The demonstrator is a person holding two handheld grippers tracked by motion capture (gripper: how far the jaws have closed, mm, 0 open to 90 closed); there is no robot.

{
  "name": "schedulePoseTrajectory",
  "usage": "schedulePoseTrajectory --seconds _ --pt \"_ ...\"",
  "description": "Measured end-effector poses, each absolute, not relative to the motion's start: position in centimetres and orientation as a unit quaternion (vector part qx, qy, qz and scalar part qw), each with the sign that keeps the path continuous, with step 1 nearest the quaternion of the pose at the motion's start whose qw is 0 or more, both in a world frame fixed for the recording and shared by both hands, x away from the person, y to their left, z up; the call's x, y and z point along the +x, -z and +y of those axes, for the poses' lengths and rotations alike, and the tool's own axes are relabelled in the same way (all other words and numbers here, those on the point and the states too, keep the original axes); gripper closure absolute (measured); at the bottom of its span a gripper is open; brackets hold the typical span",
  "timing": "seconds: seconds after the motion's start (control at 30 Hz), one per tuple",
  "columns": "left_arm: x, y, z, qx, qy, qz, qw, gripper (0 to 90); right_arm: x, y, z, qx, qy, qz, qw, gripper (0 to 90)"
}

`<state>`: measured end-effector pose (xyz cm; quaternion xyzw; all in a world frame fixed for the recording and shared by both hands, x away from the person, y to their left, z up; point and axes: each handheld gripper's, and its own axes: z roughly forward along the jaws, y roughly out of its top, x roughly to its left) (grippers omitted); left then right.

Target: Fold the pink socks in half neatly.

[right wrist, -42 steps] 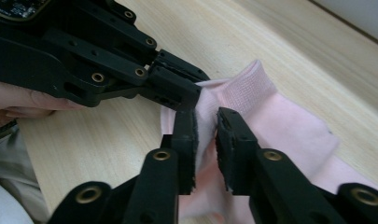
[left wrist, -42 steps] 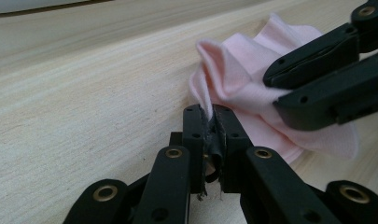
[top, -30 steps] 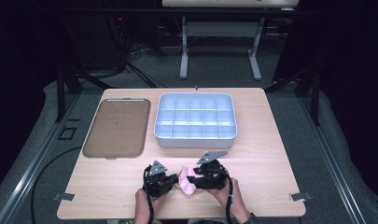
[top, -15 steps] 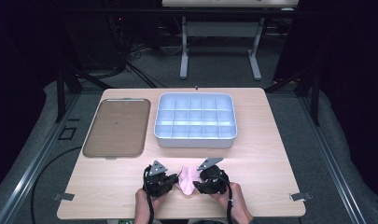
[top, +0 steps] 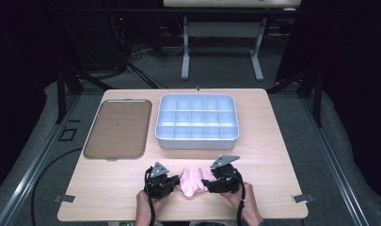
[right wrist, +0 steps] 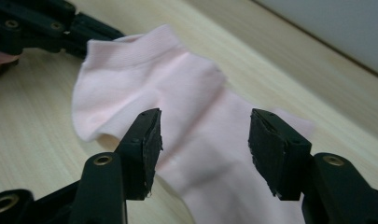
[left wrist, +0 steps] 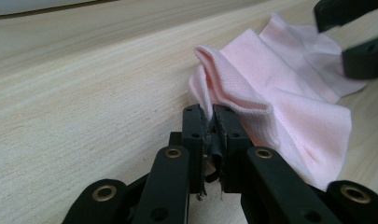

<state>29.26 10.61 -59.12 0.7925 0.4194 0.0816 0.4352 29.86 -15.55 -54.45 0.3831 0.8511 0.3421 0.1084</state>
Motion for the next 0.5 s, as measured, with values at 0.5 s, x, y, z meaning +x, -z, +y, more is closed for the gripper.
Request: schedulePoseTrajectory --seconds 0.5 --pt "29.2 59.1 10.6 0.793 -0.082 0.418 0.435 84.5 30.2 56.5 -20.2 0.464 -0.289 0.828 0.121 55.7"
